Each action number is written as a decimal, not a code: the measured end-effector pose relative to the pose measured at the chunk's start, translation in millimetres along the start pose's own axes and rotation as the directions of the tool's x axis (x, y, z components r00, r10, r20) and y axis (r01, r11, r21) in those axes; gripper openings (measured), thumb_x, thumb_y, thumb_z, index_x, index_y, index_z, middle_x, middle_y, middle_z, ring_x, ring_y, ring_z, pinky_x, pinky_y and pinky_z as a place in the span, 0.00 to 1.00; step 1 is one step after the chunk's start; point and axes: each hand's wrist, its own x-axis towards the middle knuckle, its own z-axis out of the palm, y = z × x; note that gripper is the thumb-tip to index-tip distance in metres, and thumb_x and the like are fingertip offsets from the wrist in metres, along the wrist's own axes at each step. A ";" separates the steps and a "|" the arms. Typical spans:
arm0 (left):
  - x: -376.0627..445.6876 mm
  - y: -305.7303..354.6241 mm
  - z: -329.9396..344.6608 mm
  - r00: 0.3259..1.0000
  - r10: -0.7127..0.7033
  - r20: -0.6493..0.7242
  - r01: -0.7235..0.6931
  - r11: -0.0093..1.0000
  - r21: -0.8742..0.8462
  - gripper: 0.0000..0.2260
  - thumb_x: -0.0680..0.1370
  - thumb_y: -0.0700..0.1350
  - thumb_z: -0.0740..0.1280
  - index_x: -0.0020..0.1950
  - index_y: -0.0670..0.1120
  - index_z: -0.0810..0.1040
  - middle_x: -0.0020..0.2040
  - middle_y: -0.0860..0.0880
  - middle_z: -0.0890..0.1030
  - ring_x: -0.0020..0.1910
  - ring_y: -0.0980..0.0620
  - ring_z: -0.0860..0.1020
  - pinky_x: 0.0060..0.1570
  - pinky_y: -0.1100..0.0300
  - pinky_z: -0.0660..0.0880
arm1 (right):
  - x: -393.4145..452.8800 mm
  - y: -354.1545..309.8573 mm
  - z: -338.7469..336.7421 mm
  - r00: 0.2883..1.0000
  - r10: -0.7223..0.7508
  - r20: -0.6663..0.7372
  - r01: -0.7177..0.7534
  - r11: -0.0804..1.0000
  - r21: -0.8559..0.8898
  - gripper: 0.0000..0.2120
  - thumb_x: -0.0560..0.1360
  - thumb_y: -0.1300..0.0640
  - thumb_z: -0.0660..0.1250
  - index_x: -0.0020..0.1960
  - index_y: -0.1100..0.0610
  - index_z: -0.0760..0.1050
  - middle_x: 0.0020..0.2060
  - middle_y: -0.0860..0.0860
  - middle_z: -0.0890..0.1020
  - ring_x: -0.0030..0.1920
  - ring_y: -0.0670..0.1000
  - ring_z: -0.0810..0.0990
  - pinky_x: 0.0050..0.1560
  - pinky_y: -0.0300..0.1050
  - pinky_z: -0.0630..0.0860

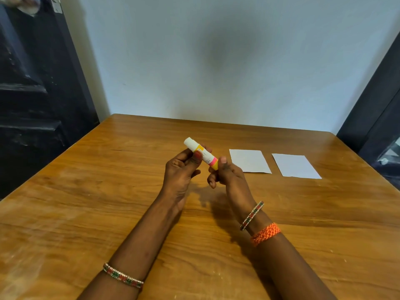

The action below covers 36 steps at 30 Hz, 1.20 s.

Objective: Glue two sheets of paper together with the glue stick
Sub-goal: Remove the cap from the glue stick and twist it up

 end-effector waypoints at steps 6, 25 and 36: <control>-0.4 -0.7 0.4 1.000 0.009 -0.011 -0.009 1.000 0.000 0.07 0.72 0.44 0.67 0.49 0.53 0.81 0.46 0.56 0.85 0.51 0.55 0.78 0.46 0.56 0.70 | -0.4 -1.0 0.2 1.000 0.001 -0.007 0.000 0.998 0.062 0.11 0.78 0.51 0.56 0.49 0.56 0.73 0.34 0.51 0.78 0.32 0.40 0.77 0.36 0.29 0.73; 0.3 -0.8 -0.9 1.000 0.011 -0.011 -0.011 1.000 -0.012 0.07 0.75 0.42 0.66 0.47 0.53 0.81 0.45 0.57 0.85 0.48 0.59 0.80 0.48 0.56 0.70 | -2.6 -0.4 3.8 0.999 -0.025 -0.020 0.027 0.994 0.102 0.06 0.77 0.58 0.60 0.54 0.55 0.69 0.34 0.49 0.79 0.34 0.40 0.77 0.40 0.34 0.75; -4.3 -1.4 3.4 0.999 -0.018 0.037 0.019 1.000 -0.025 0.10 0.67 0.51 0.68 0.46 0.52 0.82 0.45 0.55 0.85 0.48 0.55 0.78 0.47 0.56 0.70 | -3.8 4.4 8.8 0.992 -0.059 -0.111 0.051 0.996 -0.079 0.23 0.79 0.45 0.48 0.39 0.59 0.72 0.25 0.51 0.75 0.25 0.45 0.74 0.31 0.35 0.72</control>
